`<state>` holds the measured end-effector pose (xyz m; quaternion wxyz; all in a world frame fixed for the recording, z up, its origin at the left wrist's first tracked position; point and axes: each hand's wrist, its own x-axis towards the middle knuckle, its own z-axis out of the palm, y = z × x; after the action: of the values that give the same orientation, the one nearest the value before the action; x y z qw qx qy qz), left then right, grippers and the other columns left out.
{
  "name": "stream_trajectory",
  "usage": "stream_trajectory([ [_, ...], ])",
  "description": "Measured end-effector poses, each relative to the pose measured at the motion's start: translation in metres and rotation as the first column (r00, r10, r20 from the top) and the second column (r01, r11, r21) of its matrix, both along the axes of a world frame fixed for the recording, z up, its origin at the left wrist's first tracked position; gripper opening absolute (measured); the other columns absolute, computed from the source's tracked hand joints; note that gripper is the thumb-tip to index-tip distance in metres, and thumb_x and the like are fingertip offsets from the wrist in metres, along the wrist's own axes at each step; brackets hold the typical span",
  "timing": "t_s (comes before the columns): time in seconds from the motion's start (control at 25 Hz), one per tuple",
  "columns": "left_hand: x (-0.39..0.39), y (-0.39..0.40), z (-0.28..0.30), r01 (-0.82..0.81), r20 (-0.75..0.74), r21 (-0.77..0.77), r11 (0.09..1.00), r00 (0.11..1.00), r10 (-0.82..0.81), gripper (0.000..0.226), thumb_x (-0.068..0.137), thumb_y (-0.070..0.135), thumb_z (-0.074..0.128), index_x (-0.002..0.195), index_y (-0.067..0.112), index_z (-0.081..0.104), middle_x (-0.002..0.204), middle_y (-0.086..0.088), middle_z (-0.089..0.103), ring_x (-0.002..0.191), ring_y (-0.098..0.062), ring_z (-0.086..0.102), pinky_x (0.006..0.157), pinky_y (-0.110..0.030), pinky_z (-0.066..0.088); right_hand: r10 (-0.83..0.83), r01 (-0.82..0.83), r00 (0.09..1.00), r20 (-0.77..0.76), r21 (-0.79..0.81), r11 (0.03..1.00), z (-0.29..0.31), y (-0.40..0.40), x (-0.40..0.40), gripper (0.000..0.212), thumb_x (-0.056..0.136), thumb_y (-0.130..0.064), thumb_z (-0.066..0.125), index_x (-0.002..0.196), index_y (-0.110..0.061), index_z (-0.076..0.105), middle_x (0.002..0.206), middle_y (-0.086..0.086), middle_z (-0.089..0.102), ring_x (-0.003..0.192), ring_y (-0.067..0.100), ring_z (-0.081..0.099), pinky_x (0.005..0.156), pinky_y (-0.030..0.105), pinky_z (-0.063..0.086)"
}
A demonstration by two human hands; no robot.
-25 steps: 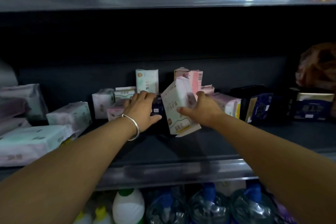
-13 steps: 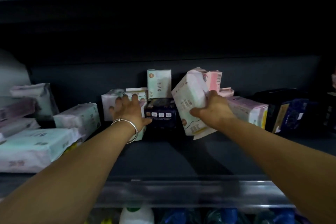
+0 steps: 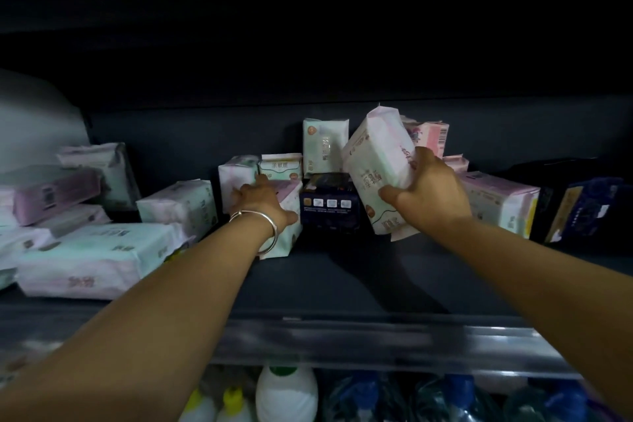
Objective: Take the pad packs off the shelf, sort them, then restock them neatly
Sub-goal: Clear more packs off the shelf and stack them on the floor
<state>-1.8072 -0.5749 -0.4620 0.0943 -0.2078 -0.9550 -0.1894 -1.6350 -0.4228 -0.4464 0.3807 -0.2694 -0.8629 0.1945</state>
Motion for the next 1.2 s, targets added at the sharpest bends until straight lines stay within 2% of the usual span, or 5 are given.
stream_trajectory([
  [0.36, 0.017, -0.049, 0.0, 0.146, 0.077, 0.036, 0.989, 0.986, -0.149, 0.106, 0.069, 0.054, 0.073, 0.148, 0.012, 0.014, 0.151, -0.018, 0.022, 0.137, -0.037, 0.026, 0.11, -0.044, 0.032, 0.093, -0.086, 0.993, 0.071, -0.097, 0.992, 0.003, -0.05, 0.005, 0.049, 0.075, -0.032, 0.074, 0.111, -0.015, 0.044, 0.102, 0.006, 0.062, 0.084, 0.027, 0.065, 0.07, 0.041, 0.058],
  [0.64, -0.026, -0.139, 0.007, -0.077, -0.029, -0.177, 0.981, 0.997, 0.073, 0.06, 0.092, 0.054, 0.035, 0.131, 0.009, 0.045, 0.139, -0.016, 0.043, 0.127, -0.035, 0.04, 0.108, -0.045, 0.03, 0.219, -0.208, 0.974, 0.054, -0.165, 0.964, 0.014, -0.115, -0.022, 0.052, 0.075, -0.033, 0.074, 0.115, -0.014, 0.047, 0.102, 0.004, 0.061, 0.086, 0.024, 0.064, 0.072, 0.037, 0.056],
  [0.84, -0.047, -0.208, -0.003, -0.41, 0.024, -0.053, 0.911, 0.911, 0.411, 0.061, 0.097, 0.047, 0.03, 0.143, 0.008, 0.028, 0.15, -0.018, 0.026, 0.136, -0.038, 0.026, 0.11, -0.051, 0.024, 0.273, -0.268, 0.962, -0.008, -0.218, 0.938, 0.013, -0.16, -0.041, 0.053, 0.075, -0.031, 0.075, 0.115, -0.013, 0.047, 0.102, 0.004, 0.061, 0.09, 0.026, 0.064, 0.077, 0.044, 0.057],
  [1.0, -0.064, -0.23, -0.01, -0.241, 0.148, -0.056, 0.969, 0.958, 0.247, 0.067, 0.095, 0.056, 0.027, 0.149, 0.016, 0.024, 0.15, -0.017, 0.03, 0.135, -0.035, 0.033, 0.11, -0.041, 0.028, 0.29, -0.286, 0.957, -0.019, -0.221, 0.932, 0.01, -0.189, -0.056, 0.053, 0.073, -0.031, 0.076, 0.114, -0.012, 0.048, 0.103, 0.005, 0.062, 0.091, 0.026, 0.064, 0.077, 0.045, 0.057],
  [1.2, -0.069, -0.235, -0.005, -0.237, 0.372, 0.255, 0.937, 0.919, 0.131, 0.096, 0.077, 0.064, 0.059, 0.151, 0.023, 0.015, 0.157, -0.012, 0.014, 0.142, -0.032, 0.022, 0.116, -0.04, 0.024, 0.261, -0.25, 0.965, 0.024, -0.219, 0.943, 0.009, -0.209, -0.07, 0.052, 0.073, -0.035, 0.074, 0.112, -0.012, 0.048, 0.103, 0.005, 0.061, 0.091, 0.027, 0.063, 0.078, 0.045, 0.056],
])
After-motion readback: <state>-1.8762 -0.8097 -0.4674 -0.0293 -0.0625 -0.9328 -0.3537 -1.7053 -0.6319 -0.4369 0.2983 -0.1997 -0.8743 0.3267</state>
